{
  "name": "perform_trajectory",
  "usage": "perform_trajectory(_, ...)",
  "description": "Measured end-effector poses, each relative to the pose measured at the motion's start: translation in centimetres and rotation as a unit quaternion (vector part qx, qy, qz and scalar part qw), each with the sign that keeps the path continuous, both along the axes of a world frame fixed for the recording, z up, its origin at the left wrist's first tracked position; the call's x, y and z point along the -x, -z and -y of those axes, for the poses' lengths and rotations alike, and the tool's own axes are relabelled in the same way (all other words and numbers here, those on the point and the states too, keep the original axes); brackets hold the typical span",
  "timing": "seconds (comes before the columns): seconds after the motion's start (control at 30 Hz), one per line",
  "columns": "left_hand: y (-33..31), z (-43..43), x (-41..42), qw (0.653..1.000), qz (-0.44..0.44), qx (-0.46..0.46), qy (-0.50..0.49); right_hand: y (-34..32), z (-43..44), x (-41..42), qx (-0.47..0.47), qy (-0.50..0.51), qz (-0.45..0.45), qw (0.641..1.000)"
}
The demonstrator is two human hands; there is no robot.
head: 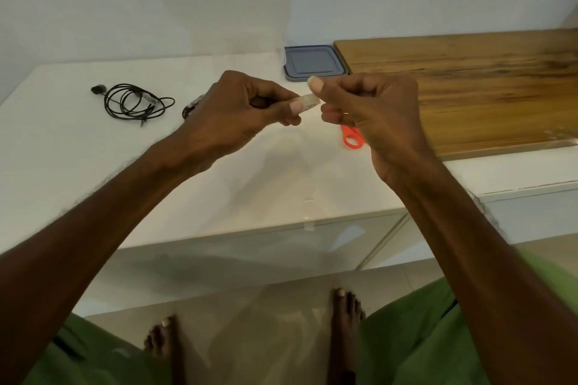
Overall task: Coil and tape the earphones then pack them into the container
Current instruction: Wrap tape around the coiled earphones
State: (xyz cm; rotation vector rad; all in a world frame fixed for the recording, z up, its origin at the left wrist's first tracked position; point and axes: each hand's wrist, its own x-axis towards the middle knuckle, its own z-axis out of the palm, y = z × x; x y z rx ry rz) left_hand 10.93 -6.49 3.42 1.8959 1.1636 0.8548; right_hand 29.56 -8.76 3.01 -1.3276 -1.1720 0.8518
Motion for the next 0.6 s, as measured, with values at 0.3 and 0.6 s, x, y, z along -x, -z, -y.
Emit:
perform_trajectory(0.3, 0.6, 0.0, 0.2, 0.999, -0.024, -0.013, -0.035, 0.6, -0.1, 1.1, 0.009, 0.017, 0.082, 0.996)
perform_trajectory(0.6, 0.5, 0.6, -0.8, 0.995, -0.043, -0.034, -0.087, 0.7, -0.1, 1.6, -0.062, 0.053, 0.181, 0.980)
